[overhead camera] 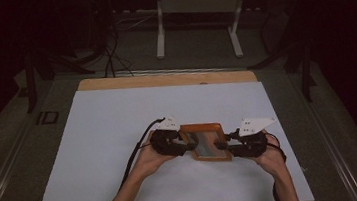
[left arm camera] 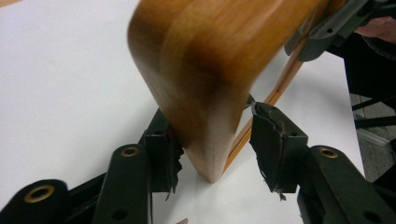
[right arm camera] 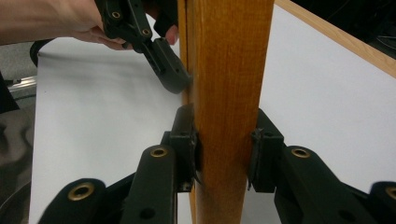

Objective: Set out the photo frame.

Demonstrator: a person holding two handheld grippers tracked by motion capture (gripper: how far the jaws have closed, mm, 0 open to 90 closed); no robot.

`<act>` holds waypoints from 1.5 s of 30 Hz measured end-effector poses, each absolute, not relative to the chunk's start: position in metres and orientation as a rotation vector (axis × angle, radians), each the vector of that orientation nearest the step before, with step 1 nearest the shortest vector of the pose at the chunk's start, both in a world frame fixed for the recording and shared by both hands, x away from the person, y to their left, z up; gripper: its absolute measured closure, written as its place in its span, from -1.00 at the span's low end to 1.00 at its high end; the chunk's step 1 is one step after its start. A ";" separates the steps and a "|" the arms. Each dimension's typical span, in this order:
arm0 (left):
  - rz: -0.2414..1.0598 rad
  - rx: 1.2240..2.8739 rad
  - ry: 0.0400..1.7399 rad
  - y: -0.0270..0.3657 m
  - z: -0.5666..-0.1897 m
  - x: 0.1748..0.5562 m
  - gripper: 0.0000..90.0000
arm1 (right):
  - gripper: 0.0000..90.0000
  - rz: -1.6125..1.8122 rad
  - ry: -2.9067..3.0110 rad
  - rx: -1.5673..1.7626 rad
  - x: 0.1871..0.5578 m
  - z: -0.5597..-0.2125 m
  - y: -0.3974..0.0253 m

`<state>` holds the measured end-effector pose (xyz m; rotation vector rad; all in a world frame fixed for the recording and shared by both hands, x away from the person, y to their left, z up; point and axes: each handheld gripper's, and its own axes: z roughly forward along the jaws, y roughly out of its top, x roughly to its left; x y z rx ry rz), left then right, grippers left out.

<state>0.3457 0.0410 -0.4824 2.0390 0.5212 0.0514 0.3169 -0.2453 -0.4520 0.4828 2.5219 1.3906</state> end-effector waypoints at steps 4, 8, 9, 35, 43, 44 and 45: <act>0.061 2.048 0.514 0.041 -0.481 0.344 0.24 | 0.51 1.383 2.518 0.498 0.317 -0.452 -0.246; 0.067 2.052 0.492 0.041 -0.480 0.341 0.31 | 0.48 1.377 2.527 0.516 0.318 -0.452 -0.247; 0.073 2.057 0.482 0.041 -0.479 0.340 0.33 | 0.47 1.374 2.531 0.518 0.318 -0.452 -0.247; 0.133 2.063 0.497 0.063 -0.466 0.329 0.38 | 0.40 1.445 2.527 0.534 0.320 -0.449 -0.229; 0.141 2.067 0.523 0.076 -0.462 0.327 0.37 | 0.39 1.481 2.529 0.546 0.323 -0.451 -0.219; 0.139 2.064 0.534 0.079 -0.462 0.326 0.37 | 0.39 1.491 2.529 0.551 0.324 -0.452 -0.216; 0.139 2.064 0.534 0.079 -0.462 0.326 0.37 | 0.39 1.491 2.529 0.551 0.324 -0.452 -0.216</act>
